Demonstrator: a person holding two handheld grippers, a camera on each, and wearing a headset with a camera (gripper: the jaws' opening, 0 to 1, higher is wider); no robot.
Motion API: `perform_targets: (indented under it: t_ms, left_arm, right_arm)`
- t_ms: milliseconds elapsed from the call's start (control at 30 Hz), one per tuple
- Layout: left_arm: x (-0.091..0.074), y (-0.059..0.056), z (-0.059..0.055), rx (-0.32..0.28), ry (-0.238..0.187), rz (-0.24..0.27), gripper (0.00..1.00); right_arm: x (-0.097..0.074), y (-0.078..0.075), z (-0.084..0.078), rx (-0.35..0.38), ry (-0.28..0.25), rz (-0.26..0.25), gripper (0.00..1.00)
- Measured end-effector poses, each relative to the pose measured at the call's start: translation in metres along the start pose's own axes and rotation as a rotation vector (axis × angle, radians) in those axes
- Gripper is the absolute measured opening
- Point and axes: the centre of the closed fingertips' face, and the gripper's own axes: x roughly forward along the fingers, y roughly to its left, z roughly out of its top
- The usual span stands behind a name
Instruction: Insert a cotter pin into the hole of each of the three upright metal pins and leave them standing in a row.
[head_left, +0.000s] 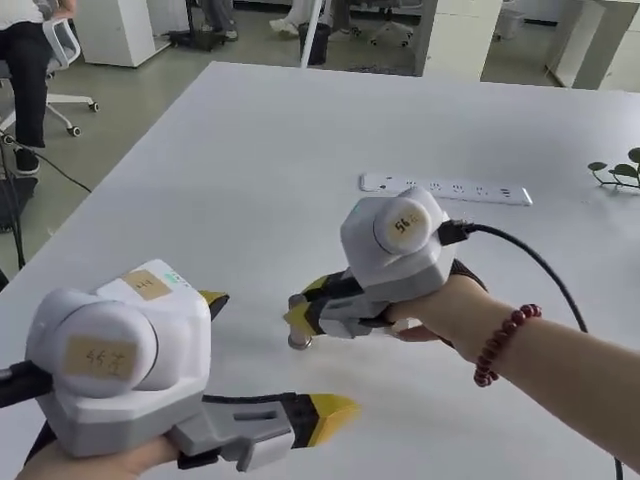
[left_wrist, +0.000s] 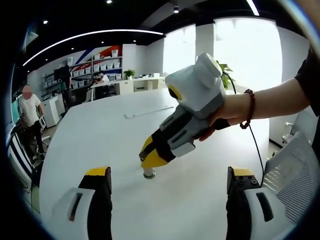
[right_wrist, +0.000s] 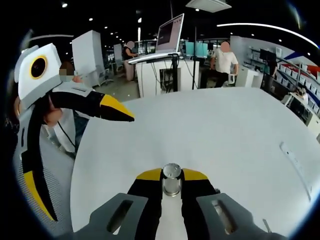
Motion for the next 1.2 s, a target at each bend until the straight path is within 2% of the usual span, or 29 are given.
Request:
perform_targets:
  t_ms: [267, 467, 633, 900, 1067, 1200]
  left_arm:
    - [0.000, -0.010, 0.001, 0.012, 0.000, -0.019, 0.96]
    - [0.000, -0.018, 0.003, 0.015, 0.000, -0.042, 0.92]
    - [0.001, -0.020, 0.004, 0.014, -0.001, -0.049, 0.91]
    - [0.002, -0.023, 0.003, -0.013, 0.001, -0.059, 0.86]
    - [0.001, -0.025, 0.004, -0.022, -0.009, -0.064, 0.83]
    - [0.002, -0.027, 0.008, -0.041, -0.031, -0.078, 0.81]
  right_arm:
    - [-0.023, -0.001, -0.016, 0.021, 0.000, -0.037, 0.08]
    - [-0.040, -0.002, -0.028, 0.040, -0.002, -0.069, 0.08]
    - [-0.049, -0.004, -0.038, 0.053, 0.005, -0.091, 0.08]
    - [-0.058, -0.009, -0.048, 0.085, 0.006, -0.129, 0.08]
    - [-0.061, -0.007, -0.056, 0.082, 0.019, -0.142, 0.08]
    - [-0.064, -0.009, -0.061, 0.107, 0.016, -0.153, 0.08]
